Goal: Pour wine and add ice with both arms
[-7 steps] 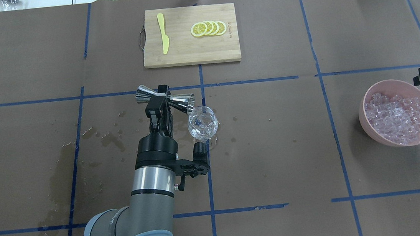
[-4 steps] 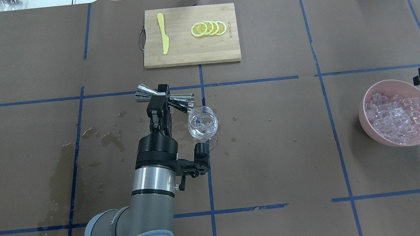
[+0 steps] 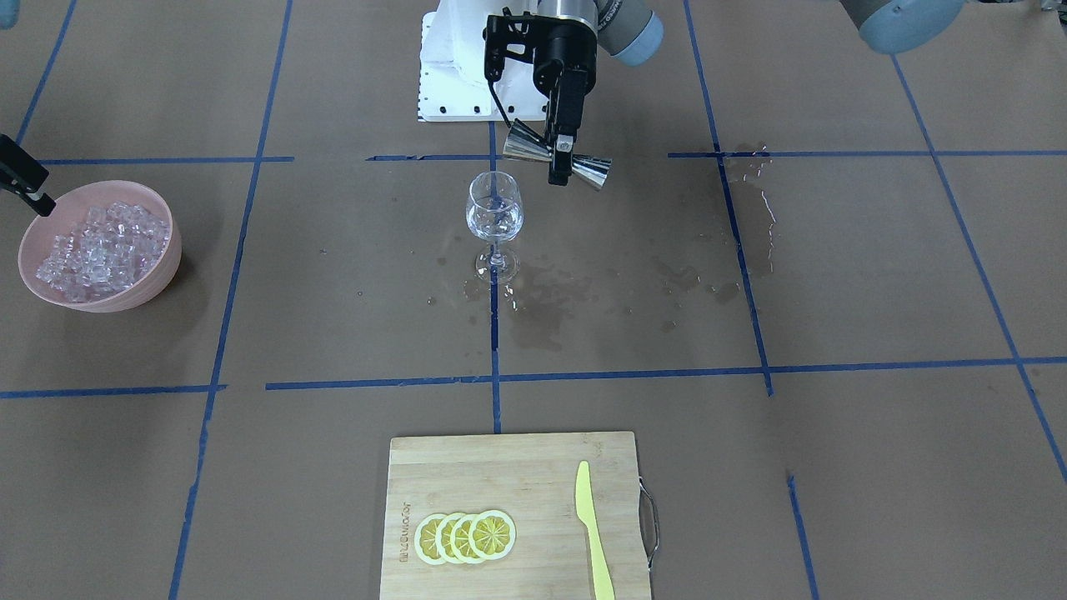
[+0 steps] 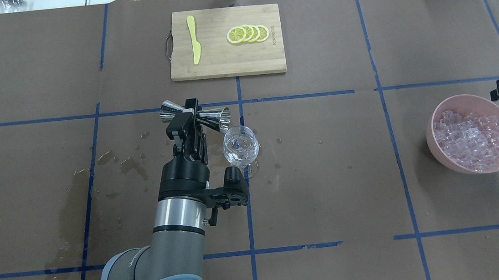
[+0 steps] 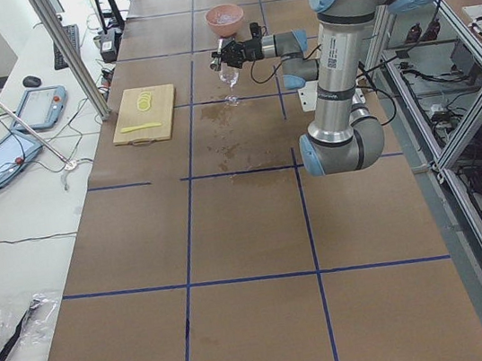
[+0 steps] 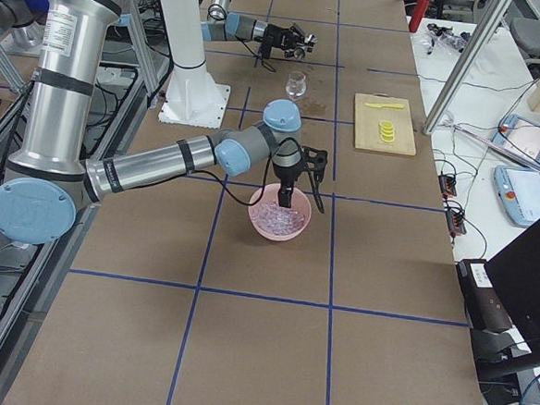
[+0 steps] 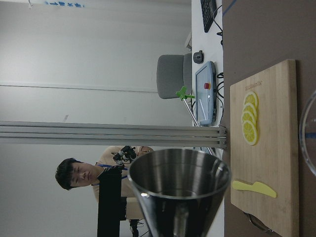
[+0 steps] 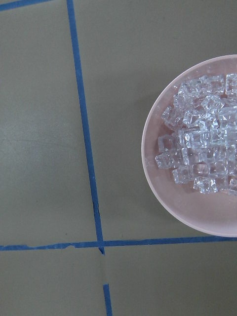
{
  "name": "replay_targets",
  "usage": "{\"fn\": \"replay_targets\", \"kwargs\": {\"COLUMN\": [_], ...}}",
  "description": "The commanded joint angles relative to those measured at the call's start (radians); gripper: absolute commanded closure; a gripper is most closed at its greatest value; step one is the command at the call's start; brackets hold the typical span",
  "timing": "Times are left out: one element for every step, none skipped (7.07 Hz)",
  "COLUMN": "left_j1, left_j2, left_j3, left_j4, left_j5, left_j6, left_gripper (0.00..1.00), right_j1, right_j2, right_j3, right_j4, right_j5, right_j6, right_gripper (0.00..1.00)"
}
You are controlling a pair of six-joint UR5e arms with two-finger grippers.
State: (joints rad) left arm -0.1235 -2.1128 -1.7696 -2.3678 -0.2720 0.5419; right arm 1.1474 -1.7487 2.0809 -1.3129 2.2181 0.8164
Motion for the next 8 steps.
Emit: {"fn": "replay_targets", "kwargs": {"left_j1": [-0.001, -0.002, -0.004, -0.016, -0.034, -0.044, -0.051, -0.065], "left_j2": [0.008, 0.010, 0.013, 0.014, 0.017, 0.036, 0.062, 0.065], "left_j3": [-0.001, -0.001, -0.001, -0.011, -0.011, -0.013, -0.014, -0.014], "left_j4": [-0.053, -0.054, -0.054, -0.062, -0.155, -0.201, -0.212, -0.217], "left_j5": [-0.010, -0.033, -0.041, -0.071, -0.103, -0.111, -0.127, -0.133], "left_j6": [-0.306, -0.424, -0.539, -0.557, -0.560, -0.592, -0.699, -0.765], "left_gripper": [1.00, 1.00, 1.00, 1.00, 1.00, 1.00, 1.00, 1.00], "right_j1": [0.000, 0.000, 0.000, 0.000, 0.000, 0.000, -0.002, -0.002], "right_j2": [0.003, 0.003, 0.003, 0.003, 0.003, 0.003, 0.005, 0.005], "right_j3": [0.001, 0.001, 0.002, 0.002, 0.004, 0.004, 0.004, 0.004], "right_j4": [0.000, 0.001, 0.001, 0.001, 0.001, 0.001, 0.001, 0.001], "right_j5": [0.002, 0.000, 0.000, 0.000, 0.000, 0.000, 0.000, 0.000], "right_j6": [0.001, 0.001, 0.001, 0.001, 0.001, 0.001, 0.001, 0.001], "right_gripper": [0.00, 0.00, 0.00, 0.00, 0.00, 0.00, 0.00, 0.00]}}
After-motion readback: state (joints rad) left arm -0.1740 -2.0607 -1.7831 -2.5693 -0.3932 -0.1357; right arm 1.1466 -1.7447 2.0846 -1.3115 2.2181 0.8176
